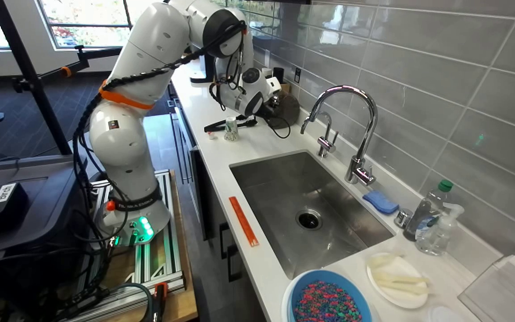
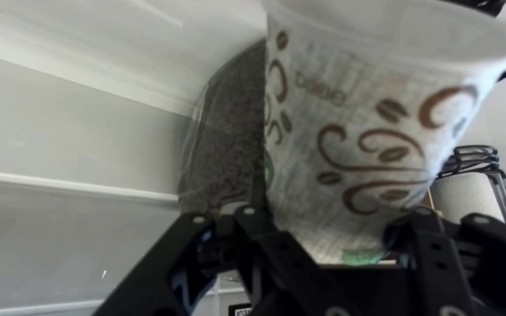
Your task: Turn the coffee cup at the back upside down.
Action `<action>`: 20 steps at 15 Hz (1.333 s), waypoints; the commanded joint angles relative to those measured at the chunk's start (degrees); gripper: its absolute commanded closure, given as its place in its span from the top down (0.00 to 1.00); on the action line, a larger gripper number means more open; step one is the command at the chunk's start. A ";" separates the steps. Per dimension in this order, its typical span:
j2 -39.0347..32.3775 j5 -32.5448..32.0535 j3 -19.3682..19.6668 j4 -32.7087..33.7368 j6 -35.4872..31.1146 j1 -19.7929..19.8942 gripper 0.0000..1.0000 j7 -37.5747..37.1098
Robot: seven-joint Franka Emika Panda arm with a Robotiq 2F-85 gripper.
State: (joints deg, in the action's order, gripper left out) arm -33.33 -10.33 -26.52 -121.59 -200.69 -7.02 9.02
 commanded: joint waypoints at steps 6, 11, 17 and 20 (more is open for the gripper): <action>1.16 -0.24 5.27 -0.68 -2.13 -5.22 0.36 -4.14; 0.43 -0.14 6.35 0.32 -1.35 -6.92 0.44 -4.51; -1.04 -0.31 6.66 1.94 -2.11 -7.40 0.52 -5.25; -1.53 0.06 6.86 1.96 -3.20 -7.23 0.50 -5.84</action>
State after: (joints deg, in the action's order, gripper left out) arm -33.34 -10.27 -20.38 -120.69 -202.46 -13.67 4.90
